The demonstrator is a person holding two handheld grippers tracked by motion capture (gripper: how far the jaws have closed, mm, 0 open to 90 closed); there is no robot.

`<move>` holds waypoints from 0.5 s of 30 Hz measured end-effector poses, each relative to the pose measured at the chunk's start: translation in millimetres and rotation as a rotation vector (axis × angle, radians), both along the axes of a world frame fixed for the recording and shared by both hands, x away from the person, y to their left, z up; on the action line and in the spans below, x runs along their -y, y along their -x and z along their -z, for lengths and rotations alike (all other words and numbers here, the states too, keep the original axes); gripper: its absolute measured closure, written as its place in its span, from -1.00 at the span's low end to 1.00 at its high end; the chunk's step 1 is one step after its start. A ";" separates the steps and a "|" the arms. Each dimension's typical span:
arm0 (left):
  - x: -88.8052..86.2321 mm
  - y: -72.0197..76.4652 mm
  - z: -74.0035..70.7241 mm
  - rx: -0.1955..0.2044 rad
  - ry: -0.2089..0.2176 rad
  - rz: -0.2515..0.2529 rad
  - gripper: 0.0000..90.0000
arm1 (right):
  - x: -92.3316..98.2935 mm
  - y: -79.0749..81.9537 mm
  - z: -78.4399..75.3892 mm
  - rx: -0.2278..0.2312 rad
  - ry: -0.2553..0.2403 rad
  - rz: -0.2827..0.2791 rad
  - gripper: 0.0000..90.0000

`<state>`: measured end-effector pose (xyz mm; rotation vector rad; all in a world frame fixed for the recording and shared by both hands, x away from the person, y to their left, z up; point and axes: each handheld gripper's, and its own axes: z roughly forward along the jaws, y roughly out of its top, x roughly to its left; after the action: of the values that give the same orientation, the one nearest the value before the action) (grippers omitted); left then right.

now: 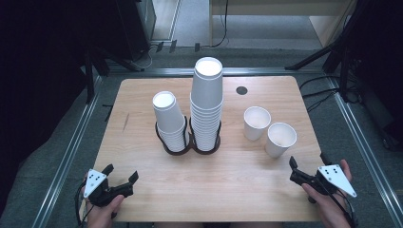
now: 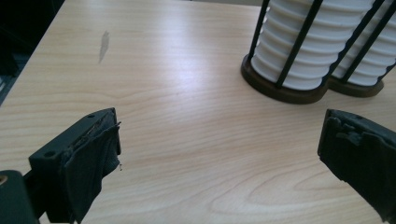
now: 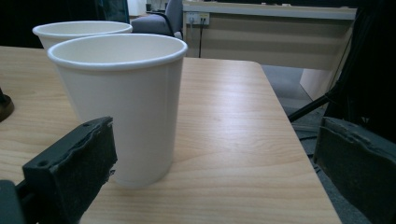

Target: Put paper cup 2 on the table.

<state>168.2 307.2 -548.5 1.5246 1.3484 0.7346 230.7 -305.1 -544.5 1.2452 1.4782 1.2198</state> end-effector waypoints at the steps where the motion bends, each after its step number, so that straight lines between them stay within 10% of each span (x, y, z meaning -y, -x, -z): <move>1: -2.9 1.2 0.9 -0.002 0.000 -0.005 -1.00 | 2.2 1.4 0.4 0.000 0.003 0.003 -1.00; 15: -19.0 5.8 3.0 -0.011 0.006 -0.034 -1.00 | 30.3 24.7 7.0 -0.020 0.021 0.033 -1.00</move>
<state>162.4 326.2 -551.5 1.5068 1.3869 0.7437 206.0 -335.4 -551.5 1.2663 1.4761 1.1704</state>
